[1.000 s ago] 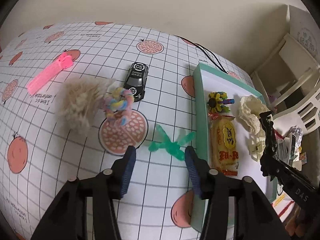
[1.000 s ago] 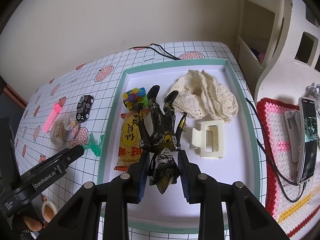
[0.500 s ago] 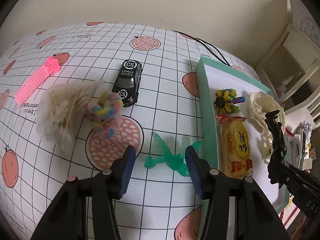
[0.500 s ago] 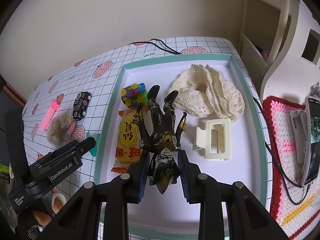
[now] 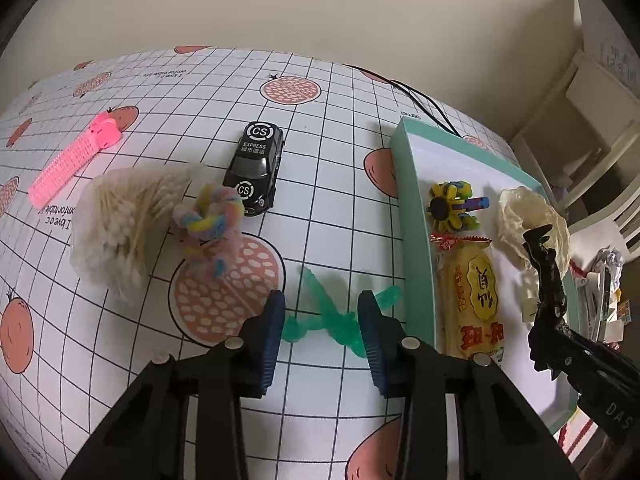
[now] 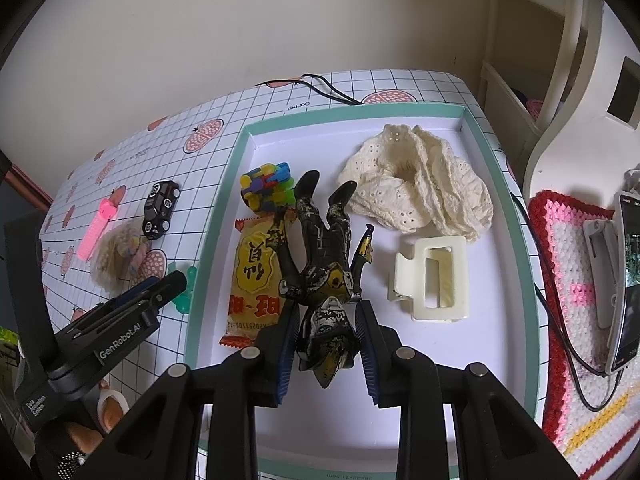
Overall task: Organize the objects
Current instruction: 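Carry the action figure and green figure over the teal tray with both tools, then lower and release the action figure with the right tool while the left tool releases the green figure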
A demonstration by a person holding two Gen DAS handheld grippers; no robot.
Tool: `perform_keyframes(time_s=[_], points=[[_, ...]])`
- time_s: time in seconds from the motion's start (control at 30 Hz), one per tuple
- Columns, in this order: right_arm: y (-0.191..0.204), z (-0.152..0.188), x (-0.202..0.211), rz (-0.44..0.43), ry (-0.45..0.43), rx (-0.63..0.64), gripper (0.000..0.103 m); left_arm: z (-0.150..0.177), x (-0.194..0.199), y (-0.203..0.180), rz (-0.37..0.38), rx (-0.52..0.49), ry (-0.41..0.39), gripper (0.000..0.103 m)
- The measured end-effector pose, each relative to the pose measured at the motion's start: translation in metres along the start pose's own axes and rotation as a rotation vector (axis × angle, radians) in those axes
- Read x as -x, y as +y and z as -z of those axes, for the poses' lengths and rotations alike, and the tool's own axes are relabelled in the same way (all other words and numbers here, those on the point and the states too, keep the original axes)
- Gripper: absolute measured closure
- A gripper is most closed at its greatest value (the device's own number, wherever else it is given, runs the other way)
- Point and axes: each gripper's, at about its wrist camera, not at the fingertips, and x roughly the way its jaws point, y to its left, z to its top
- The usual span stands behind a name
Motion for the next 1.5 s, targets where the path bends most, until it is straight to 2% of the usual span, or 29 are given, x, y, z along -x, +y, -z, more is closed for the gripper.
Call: perform_keyframes(time_s=[0.3, 0.4, 0.53, 0.67, 0.77, 1.1, 1.5], points=[[0.000, -0.004, 0.008, -0.007, -0.019, 0.006, 0.072, -0.004, 0.006, 0.005, 0.008, 0.041, 0.007, 0.065], [0.001, -0.006, 0.013, -0.010, -0.033, 0.007, 0.072, -0.009, 0.019, 0.004, 0.029, 0.047, -0.028, 0.065], [0.001, -0.006, 0.019, -0.011, -0.047, 0.004, 0.072, -0.015, 0.043, -0.006, 0.048, 0.020, -0.083, 0.065], [0.000, -0.006, 0.025, -0.011, -0.060, 0.002, 0.072, -0.017, 0.060, -0.019, 0.087, -0.012, -0.106, 0.065], [-0.001, -0.006, 0.028, -0.009, -0.066, 0.002, 0.072, -0.015, 0.066, -0.033, 0.086, -0.065, -0.115, 0.065], [-0.012, -0.005, 0.030, -0.005, -0.062, -0.022, 0.072, 0.008, 0.062, -0.081, 0.082, -0.240, -0.078, 0.065], [-0.023, 0.000, 0.015, 0.013, -0.009, -0.025, 0.072, 0.023, 0.041, -0.094, 0.087, -0.281, 0.004, 0.065]])
